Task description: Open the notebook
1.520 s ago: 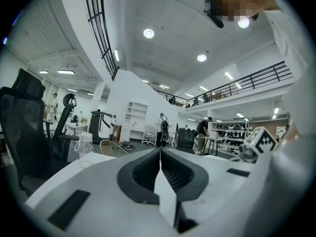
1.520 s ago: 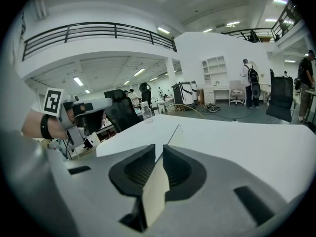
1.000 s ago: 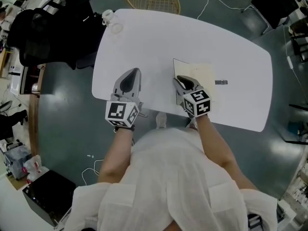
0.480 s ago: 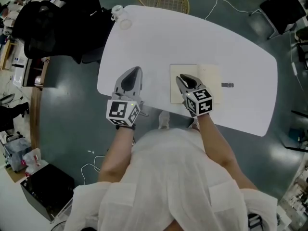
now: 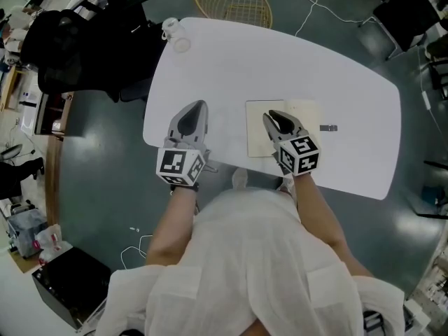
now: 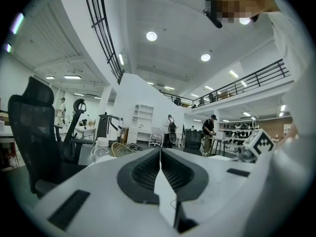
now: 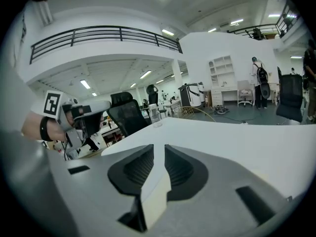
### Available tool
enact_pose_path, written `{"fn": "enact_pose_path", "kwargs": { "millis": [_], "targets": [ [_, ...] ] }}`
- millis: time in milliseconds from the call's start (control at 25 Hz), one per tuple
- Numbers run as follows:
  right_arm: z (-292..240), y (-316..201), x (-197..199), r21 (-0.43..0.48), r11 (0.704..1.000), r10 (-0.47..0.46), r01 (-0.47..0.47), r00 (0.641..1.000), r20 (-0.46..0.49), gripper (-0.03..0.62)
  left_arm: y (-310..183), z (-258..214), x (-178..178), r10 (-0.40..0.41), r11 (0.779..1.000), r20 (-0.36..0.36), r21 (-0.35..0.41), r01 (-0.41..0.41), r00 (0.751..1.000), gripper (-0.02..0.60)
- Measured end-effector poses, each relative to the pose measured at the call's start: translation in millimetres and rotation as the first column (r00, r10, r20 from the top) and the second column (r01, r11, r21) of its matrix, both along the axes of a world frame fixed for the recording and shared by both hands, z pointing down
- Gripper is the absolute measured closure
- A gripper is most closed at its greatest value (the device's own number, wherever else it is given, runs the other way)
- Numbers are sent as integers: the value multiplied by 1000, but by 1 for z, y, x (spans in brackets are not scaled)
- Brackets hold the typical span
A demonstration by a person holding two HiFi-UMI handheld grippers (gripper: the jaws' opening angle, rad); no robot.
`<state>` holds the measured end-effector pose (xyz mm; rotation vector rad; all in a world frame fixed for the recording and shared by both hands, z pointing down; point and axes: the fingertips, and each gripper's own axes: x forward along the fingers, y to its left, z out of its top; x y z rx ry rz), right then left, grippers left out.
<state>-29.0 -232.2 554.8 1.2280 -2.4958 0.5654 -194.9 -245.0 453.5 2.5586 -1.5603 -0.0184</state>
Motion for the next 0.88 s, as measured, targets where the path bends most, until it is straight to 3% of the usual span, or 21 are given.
{"fn": "enact_pose_path", "kwargs": {
  "millis": [560, 880],
  "targets": [
    [-78, -8, 119, 149, 961, 232, -233, 972, 27, 526, -19, -47, 38, 74, 994, 34, 78, -76, 997, 566],
    [-121, 14, 195, 253, 901, 353, -352, 935, 43, 580, -27, -64, 37, 64, 992, 51, 105, -69, 997, 565]
  ]
}}
